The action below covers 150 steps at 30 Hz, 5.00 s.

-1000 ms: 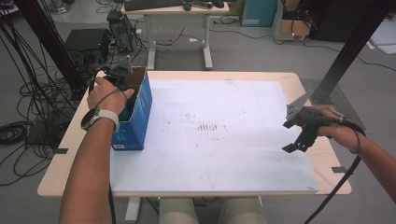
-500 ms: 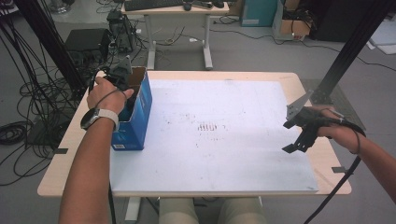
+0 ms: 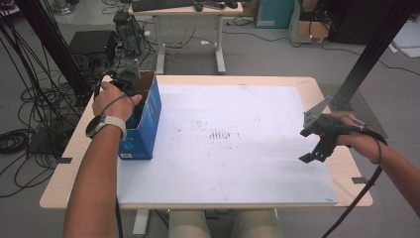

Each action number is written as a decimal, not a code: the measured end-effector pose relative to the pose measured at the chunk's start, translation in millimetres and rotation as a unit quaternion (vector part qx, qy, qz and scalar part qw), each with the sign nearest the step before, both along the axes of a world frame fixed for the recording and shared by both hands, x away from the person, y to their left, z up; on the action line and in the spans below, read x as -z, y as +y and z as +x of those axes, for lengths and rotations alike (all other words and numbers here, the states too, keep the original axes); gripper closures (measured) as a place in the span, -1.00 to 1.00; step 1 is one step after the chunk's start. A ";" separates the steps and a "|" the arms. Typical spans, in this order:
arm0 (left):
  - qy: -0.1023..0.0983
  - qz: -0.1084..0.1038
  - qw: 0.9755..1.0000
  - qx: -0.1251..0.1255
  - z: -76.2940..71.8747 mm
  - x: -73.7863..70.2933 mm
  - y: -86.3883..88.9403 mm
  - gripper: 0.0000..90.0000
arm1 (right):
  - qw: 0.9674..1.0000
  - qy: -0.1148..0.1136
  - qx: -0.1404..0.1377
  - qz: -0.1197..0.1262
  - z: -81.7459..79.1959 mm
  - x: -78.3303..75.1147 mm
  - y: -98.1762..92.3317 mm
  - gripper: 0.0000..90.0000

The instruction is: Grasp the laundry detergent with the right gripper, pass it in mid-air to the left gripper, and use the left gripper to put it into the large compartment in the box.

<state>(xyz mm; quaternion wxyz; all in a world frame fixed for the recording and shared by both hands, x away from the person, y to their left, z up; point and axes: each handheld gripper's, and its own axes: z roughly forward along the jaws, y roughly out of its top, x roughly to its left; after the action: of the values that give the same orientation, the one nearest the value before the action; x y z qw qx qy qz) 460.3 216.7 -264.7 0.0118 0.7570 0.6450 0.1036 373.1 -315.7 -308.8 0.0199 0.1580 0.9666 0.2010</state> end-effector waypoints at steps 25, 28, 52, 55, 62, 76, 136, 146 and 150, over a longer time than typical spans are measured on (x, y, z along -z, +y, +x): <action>-0.002 0.001 1.000 0.000 -1.2 0.2 0.1 -0.17 | 1.000 0.000 0.000 0.000 -0.5 0.0 0.0 -0.91; 0.000 0.000 1.000 0.001 -1.3 -0.1 0.0 -0.17 | 1.000 0.000 -0.001 0.000 -0.7 0.2 0.6 -0.91; 0.000 -0.002 1.000 0.001 -1.7 -0.2 1.1 -0.17 | 1.000 -0.002 -0.002 0.000 -0.6 -0.7 1.4 -0.91; -0.001 -0.001 1.000 0.003 -1.5 -0.1 0.9 -0.17 | 1.000 -0.001 -0.002 0.000 -0.6 -0.5 1.6 -0.91; -0.001 0.000 1.000 0.003 -1.4 -0.1 0.9 -0.17 | 1.000 -0.001 -0.004 0.001 -0.1 0.0 1.8 -0.91; 0.001 0.002 1.000 0.004 -1.3 -0.1 0.4 -0.17 | 1.000 0.000 -0.003 -0.001 -0.3 0.4 2.0 -0.91; -0.010 -0.030 0.999 0.006 -3.5 -1.5 7.1 -0.44 | 1.000 0.003 -0.008 0.001 -1.8 2.5 2.3 -0.91; -0.016 -0.043 0.999 0.008 -5.3 -5.3 9.7 -0.46 | 1.000 0.003 -0.007 0.002 -2.0 1.2 2.9 -0.91; -0.021 -0.052 0.998 0.018 -6.7 -8.6 11.8 -0.48 | 1.000 0.003 -0.009 0.002 -1.6 1.2 4.1 -0.91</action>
<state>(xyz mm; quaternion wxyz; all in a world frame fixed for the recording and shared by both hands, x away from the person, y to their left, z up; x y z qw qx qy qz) 453.7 228.6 -256.1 0.0667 0.7643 0.6356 0.0861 371.5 -311.5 -310.0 0.0149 0.1500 0.9676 0.2024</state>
